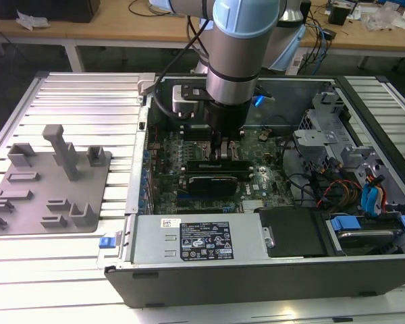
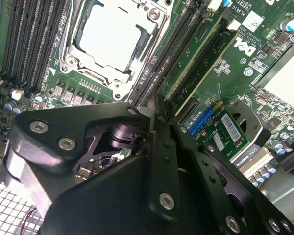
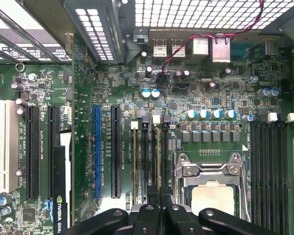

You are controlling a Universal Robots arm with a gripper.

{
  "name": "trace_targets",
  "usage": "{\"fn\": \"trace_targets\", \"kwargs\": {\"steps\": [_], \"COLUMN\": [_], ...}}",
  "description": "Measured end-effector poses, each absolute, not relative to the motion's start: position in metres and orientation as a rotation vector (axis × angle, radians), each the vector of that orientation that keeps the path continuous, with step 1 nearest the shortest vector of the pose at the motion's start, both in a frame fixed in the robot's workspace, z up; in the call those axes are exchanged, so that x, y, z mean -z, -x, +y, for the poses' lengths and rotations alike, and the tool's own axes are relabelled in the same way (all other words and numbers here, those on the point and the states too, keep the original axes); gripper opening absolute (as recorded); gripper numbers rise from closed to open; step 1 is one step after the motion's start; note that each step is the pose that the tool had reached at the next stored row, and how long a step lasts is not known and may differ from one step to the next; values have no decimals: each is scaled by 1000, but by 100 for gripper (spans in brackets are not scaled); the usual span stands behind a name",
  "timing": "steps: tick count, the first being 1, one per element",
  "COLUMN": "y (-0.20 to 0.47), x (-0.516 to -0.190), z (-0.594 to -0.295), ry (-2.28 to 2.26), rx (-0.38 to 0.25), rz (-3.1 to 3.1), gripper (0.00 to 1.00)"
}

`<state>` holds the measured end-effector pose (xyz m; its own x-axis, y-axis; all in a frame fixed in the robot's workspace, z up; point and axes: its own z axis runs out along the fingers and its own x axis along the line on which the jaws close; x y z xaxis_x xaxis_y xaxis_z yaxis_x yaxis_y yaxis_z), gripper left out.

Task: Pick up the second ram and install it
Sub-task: 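Insert the second ram into the second slot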

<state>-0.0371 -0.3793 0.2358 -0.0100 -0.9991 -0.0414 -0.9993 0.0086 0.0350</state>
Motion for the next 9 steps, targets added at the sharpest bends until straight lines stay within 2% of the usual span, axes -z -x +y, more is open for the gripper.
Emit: {"fn": "trace_targets", "kwargs": {"steps": [9], "y": [37], "x": [-234], "z": [-379], "ry": [2206], "rx": [-86], "rz": [2227], "gripper": [9]}}
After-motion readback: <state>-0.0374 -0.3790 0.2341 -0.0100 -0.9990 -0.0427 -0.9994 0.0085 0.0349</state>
